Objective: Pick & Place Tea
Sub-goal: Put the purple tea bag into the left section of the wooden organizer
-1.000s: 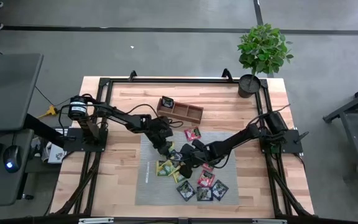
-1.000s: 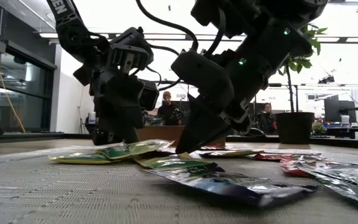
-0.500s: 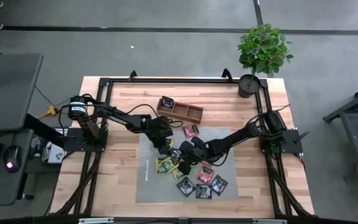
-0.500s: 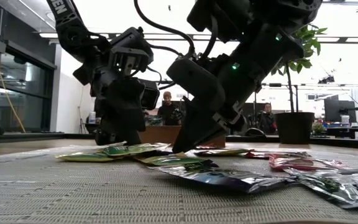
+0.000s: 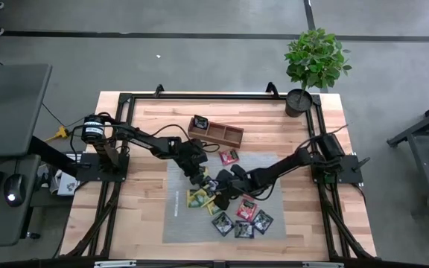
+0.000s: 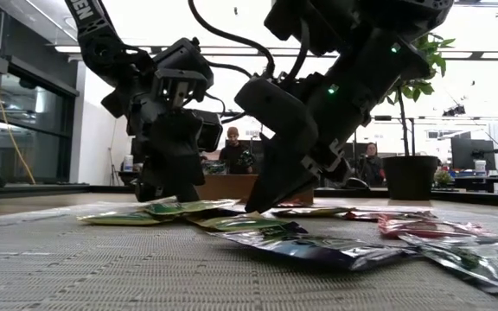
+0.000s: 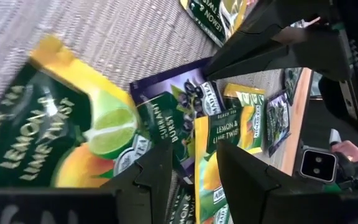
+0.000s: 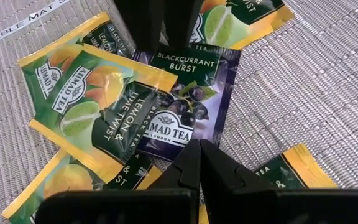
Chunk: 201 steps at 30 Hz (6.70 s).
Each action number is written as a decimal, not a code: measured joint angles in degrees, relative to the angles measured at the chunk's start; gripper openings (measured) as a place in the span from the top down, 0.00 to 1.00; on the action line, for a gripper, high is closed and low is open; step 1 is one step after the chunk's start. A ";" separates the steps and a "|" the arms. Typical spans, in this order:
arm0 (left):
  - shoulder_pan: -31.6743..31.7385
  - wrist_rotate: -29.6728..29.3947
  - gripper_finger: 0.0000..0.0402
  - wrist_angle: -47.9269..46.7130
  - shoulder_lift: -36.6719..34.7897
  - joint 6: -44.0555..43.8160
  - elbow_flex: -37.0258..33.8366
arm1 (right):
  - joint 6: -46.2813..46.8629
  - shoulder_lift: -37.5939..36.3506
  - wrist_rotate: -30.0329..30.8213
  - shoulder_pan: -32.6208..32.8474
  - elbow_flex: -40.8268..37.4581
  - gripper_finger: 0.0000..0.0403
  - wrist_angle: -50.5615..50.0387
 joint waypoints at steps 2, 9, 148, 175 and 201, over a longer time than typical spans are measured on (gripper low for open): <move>0.00 -0.57 0.68 -0.02 0.00 0.00 0.00 | 0.65 0.00 0.35 0.54 0.00 1.00 -0.01; 0.00 -0.95 0.68 -0.12 0.00 0.02 0.00 | 3.01 0.00 2.36 2.06 -0.01 1.00 0.03; 30.08 -8.85 1.00 -48.70 -17.09 65.48 23.00 | -0.29 -24.40 7.49 -1.99 0.04 1.00 -15.19; 23.61 -0.91 1.00 -24.06 -17.00 47.80 -0.22 | 24.85 -4.22 18.76 -8.54 2.44 1.00 -0.21; 23.63 -7.54 1.00 -35.44 -17.00 59.64 -0.17 | 36.86 18.60 22.34 -12.87 38.71 1.00 -35.70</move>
